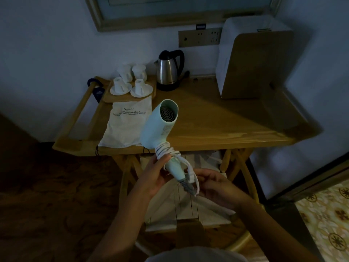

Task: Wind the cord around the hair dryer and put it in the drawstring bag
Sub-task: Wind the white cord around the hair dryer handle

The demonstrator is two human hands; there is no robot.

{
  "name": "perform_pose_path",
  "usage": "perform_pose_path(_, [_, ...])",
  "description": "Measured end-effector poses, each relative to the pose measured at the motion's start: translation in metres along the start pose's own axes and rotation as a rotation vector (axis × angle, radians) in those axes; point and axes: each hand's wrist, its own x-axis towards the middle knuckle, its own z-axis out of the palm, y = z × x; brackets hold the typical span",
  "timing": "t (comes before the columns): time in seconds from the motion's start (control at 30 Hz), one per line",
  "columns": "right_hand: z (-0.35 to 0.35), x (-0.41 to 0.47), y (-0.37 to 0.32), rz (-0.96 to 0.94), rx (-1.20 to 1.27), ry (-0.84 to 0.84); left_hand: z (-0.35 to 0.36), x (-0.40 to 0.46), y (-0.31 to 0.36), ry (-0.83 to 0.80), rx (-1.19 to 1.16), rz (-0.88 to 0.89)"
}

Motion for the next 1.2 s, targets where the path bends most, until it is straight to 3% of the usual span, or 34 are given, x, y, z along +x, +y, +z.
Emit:
perform_pose_path(0.3, [0.014,0.005,-0.025,-0.303,-0.948,0.15,-0.001,-0.004,0.0,0.043,-0.095,0.008])
perform_pose_path(0.43, [0.004,0.008,-0.023,-0.691,-1.648,0.379,-0.001,-0.005,-0.003,0.053,-0.163,-0.013])
perform_pose_path(0.5, [-0.006,0.012,-0.027,-0.845,-1.846,0.525,0.006,-0.007,-0.006,0.038,-0.191,-0.051])
perform_pose_path(0.77, [-0.023,0.012,-0.024,-0.989,-1.801,0.728,0.021,-0.006,-0.006,-0.035,-0.189,-0.171])
perform_pose_path(0.87, [-0.019,0.015,-0.015,-0.794,-1.747,0.705,0.025,-0.003,-0.005,-0.076,-0.103,-0.187])
perform_pose_path(0.97, [-0.018,0.015,-0.014,-0.423,-1.591,0.437,0.019,-0.002,-0.005,-0.046,-0.005,-0.172])
perform_pose_path(1.03, [-0.02,0.009,-0.022,-0.292,-1.419,0.354,0.009,-0.002,-0.006,-0.008,0.025,-0.15])
perform_pose_path(1.13, [-0.01,0.0,-0.034,-0.404,-1.246,0.486,0.003,-0.002,-0.009,0.029,0.015,-0.116])
perform_pose_path(1.2, [0.008,-0.002,-0.031,-0.452,-1.284,0.546,0.007,-0.002,-0.01,0.054,0.037,-0.097])
